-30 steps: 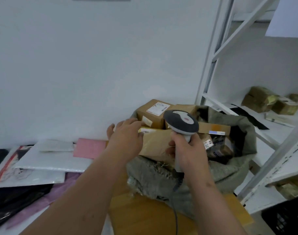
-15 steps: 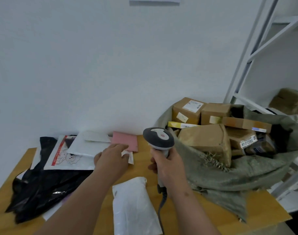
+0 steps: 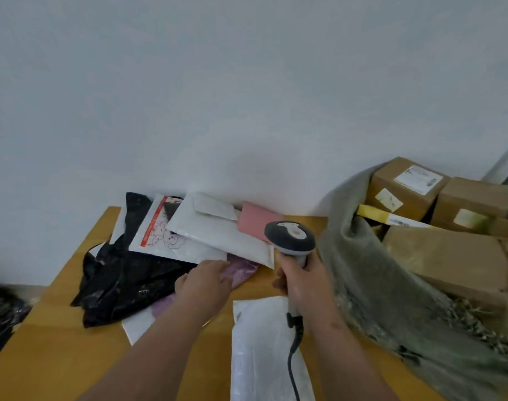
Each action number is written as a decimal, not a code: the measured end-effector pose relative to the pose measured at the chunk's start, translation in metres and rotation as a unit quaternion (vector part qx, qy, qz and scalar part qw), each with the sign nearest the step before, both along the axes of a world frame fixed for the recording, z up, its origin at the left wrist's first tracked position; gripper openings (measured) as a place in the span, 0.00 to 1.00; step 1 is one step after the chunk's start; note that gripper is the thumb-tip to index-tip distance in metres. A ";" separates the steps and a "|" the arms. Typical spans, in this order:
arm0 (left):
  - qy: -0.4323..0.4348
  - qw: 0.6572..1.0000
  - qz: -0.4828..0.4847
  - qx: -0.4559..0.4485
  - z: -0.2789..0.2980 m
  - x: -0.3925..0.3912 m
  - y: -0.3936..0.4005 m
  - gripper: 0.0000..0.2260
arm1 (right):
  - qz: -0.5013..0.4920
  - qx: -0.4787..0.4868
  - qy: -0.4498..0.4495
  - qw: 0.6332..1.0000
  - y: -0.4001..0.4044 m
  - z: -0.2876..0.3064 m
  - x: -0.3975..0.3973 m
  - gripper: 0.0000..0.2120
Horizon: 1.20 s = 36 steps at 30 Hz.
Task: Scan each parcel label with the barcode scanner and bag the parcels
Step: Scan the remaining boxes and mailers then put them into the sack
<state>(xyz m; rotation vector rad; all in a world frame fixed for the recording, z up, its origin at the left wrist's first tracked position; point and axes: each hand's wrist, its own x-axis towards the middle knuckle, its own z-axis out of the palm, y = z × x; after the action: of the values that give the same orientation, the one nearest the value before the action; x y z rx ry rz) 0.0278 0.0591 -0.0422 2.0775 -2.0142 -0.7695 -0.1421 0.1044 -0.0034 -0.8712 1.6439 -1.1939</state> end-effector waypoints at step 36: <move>0.271 0.942 0.183 0.081 -0.076 -0.006 -0.003 0.09 | -0.089 0.148 -0.015 0.985 -0.008 -0.118 0.017 0.06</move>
<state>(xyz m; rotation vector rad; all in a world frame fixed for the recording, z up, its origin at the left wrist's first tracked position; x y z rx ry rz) 0.0215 0.0564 -0.1186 1.9426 -1.2702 -1.2837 -0.1252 0.0969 -0.1212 -0.5265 1.8471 -1.0383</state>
